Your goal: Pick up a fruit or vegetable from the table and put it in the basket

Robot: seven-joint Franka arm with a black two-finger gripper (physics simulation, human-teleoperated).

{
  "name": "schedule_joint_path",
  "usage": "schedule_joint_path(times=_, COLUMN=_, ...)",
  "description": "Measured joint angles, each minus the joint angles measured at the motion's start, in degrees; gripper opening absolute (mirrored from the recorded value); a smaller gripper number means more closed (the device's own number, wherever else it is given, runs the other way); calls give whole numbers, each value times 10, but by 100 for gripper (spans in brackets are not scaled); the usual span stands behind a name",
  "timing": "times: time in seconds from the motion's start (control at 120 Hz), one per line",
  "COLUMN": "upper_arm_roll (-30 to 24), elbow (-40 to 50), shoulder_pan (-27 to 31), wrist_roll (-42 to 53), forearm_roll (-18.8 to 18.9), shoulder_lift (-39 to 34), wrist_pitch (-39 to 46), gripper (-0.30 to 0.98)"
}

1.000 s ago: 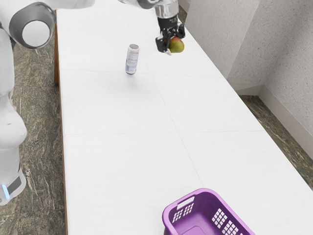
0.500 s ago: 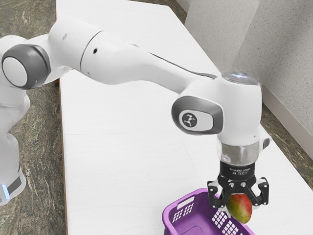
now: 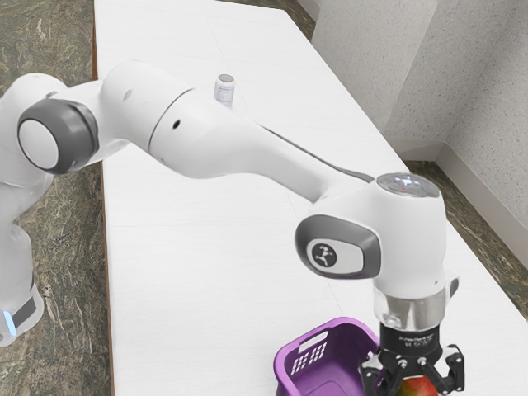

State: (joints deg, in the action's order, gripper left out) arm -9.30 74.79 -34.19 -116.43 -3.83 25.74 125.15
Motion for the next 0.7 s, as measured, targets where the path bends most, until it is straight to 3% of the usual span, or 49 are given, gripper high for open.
schedule_joint_path(times=0.283, upper_arm_roll=1, elbow=5, shoulder_pan=0, wrist_roll=-24, forearm_roll=5, shoulder_lift=1, wrist_pitch=19, gripper=50)
schedule_joint_path(times=0.517, upper_arm_roll=4, elbow=16, shoulder_pan=2, wrist_roll=-38, forearm_roll=7, shoulder_lift=-13, wrist_pitch=25, gripper=65)
schedule_joint_path(times=0.6, upper_arm_roll=25, elbow=77, shoulder_pan=37, wrist_roll=-50, forearm_roll=-3, shoulder_lift=-129, wrist_pitch=-11, gripper=67)
schedule_joint_path(times=0.7, upper_arm_roll=38, elbow=174, shoulder_pan=181, wrist_roll=-81, forearm_roll=-5, shoulder_lift=-319, wrist_pitch=-156, gripper=68)
